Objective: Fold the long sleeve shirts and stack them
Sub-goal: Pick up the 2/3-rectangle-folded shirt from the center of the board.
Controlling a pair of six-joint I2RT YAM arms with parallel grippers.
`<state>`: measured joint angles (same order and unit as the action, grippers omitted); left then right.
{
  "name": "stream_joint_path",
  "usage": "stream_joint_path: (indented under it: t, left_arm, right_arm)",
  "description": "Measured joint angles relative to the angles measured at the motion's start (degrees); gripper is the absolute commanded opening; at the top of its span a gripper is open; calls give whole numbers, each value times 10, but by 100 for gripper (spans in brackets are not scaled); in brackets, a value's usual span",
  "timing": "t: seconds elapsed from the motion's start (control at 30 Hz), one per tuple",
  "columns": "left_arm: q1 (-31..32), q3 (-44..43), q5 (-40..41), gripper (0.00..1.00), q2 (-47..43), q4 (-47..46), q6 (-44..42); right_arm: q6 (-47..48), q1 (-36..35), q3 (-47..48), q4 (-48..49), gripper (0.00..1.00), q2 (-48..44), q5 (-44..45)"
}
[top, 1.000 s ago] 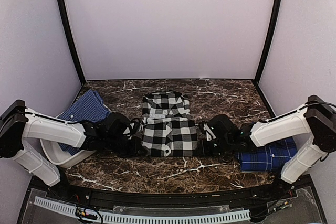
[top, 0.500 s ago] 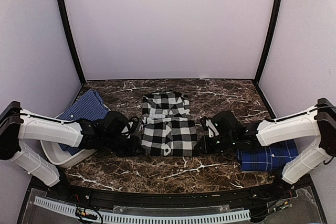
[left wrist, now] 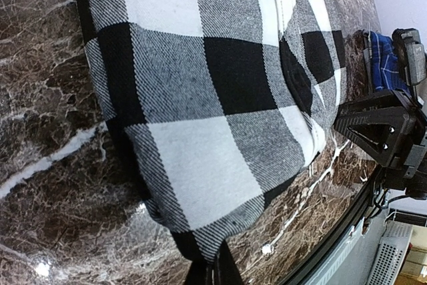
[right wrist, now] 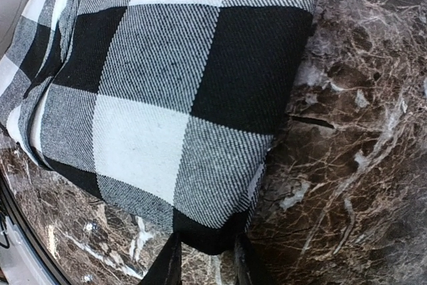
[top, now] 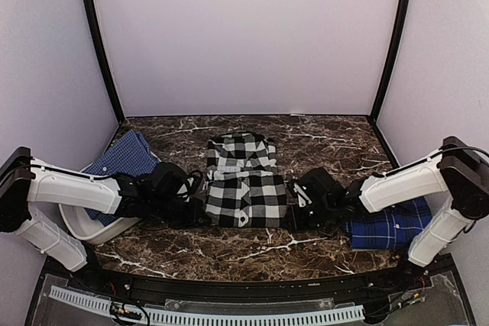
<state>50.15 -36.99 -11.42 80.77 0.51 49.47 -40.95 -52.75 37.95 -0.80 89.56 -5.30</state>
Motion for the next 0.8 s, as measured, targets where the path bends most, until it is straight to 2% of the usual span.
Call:
stream_joint_path:
  t: [0.5,0.8]
  left_arm:
    - [0,0,0,0,13,0,0]
    - [0,0,0,0,15,0,0]
  right_arm:
    - [2,-34,70,-95,33,33,96]
    - [-17,-62,88,-82,25,58,116]
